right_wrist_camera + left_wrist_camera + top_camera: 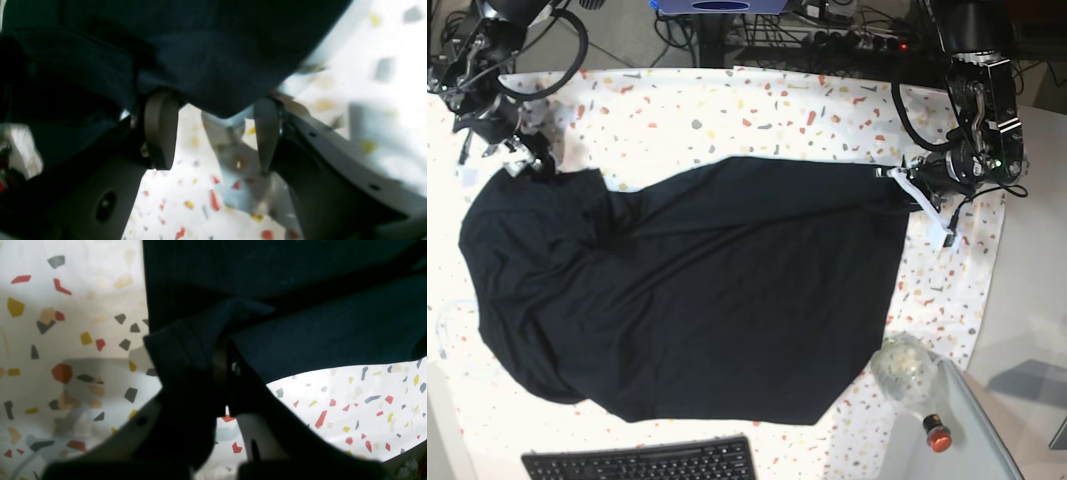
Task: Layout the t-shirt on the table in an organized manner, then fold the t-shirt properly
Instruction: 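Regrasp the shirt corner with the right gripper and pull it outward, then lift the shirt with both grippers and stretch it between them, then lower the stretched shirt onto the table with both grippers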
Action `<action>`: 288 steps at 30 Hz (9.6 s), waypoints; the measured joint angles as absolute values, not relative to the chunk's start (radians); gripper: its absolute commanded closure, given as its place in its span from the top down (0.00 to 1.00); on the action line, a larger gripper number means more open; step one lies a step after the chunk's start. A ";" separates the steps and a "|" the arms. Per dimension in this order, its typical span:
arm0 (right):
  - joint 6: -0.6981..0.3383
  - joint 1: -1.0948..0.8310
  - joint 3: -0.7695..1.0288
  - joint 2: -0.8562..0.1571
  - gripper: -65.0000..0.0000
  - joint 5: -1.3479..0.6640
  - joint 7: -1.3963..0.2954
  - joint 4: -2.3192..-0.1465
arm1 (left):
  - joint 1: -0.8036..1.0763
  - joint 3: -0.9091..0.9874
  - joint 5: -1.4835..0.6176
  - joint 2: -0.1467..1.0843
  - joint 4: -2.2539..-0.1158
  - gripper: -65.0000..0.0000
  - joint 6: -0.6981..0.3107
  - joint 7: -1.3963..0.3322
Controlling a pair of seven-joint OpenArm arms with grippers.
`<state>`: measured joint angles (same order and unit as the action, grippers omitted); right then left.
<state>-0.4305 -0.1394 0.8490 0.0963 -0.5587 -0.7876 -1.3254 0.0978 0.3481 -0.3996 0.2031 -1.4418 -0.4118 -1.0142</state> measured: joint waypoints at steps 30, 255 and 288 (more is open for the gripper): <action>-0.532 -0.125 0.853 0.114 0.34 -0.544 -0.778 -1.362 | 0.097 0.348 -0.400 0.202 -1.441 0.00 -0.412 -1.014; -0.500 0.047 0.539 -0.085 0.00 -0.488 -1.020 -1.554 | 0.030 0.405 -0.396 0.194 -1.532 0.00 -0.284 -1.201; -0.426 0.207 0.334 -0.151 0.00 -0.488 -0.789 -1.241 | -0.081 0.359 -0.190 0.142 -1.372 0.00 -0.280 -1.058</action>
